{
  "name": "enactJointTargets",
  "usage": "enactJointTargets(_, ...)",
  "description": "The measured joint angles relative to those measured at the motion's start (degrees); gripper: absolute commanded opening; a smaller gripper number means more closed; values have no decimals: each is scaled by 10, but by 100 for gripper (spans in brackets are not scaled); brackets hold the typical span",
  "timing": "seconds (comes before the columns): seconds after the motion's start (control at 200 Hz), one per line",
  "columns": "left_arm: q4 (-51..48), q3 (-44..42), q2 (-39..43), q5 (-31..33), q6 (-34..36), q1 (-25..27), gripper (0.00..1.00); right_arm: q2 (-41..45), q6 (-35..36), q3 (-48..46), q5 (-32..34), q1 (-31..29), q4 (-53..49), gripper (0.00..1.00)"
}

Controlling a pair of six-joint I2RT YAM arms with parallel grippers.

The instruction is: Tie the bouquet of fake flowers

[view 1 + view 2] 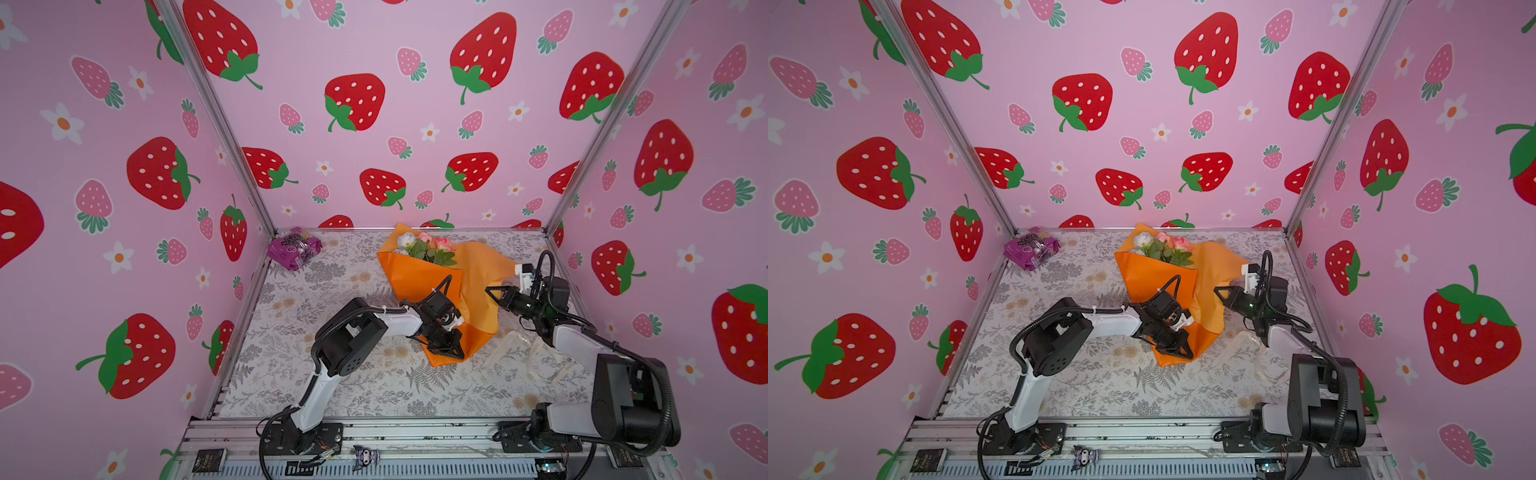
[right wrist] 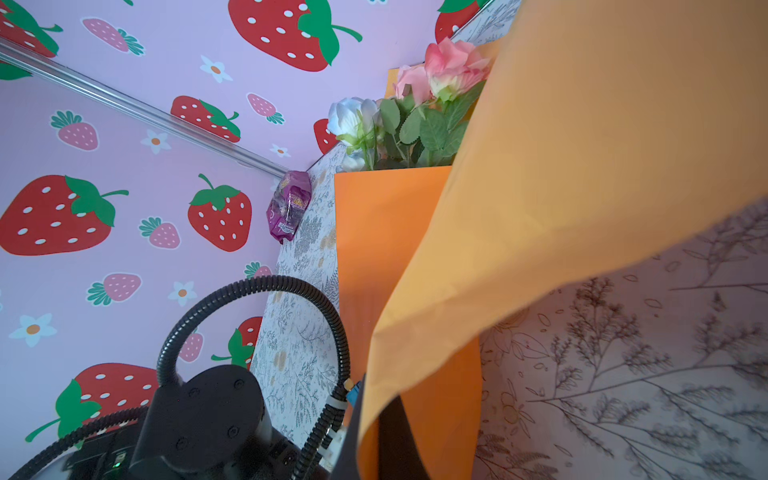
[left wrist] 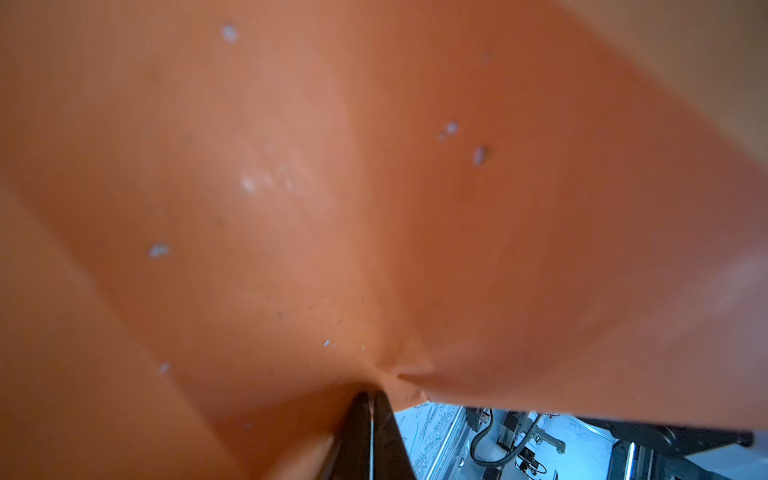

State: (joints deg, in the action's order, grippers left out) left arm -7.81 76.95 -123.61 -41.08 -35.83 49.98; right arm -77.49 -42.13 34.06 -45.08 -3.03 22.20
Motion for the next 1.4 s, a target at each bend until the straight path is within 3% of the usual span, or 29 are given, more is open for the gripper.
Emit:
enactJointTargets(0.565,93,-173,218,140,-55,-29,18,-18,69,122,189,-168,-139,0)
enactJointTargets(0.78,137,-294,303,182,-120,-100,24,-75,96,177,265,-254,-179,0)
enactJointTargets(1.036,167,-349,359,189,-165,-181,38,-181,125,249,327,-350,-218,2)
enactJointTargets(1.196,211,-369,368,168,-196,-225,48,-220,120,259,324,-369,-212,11)
enactJointTargets(1.276,227,-378,368,158,-209,-243,52,-231,109,259,311,-370,-200,28)
enactJointTargets(1.401,263,-379,358,134,-228,-259,59,-242,98,251,286,-370,-166,36)
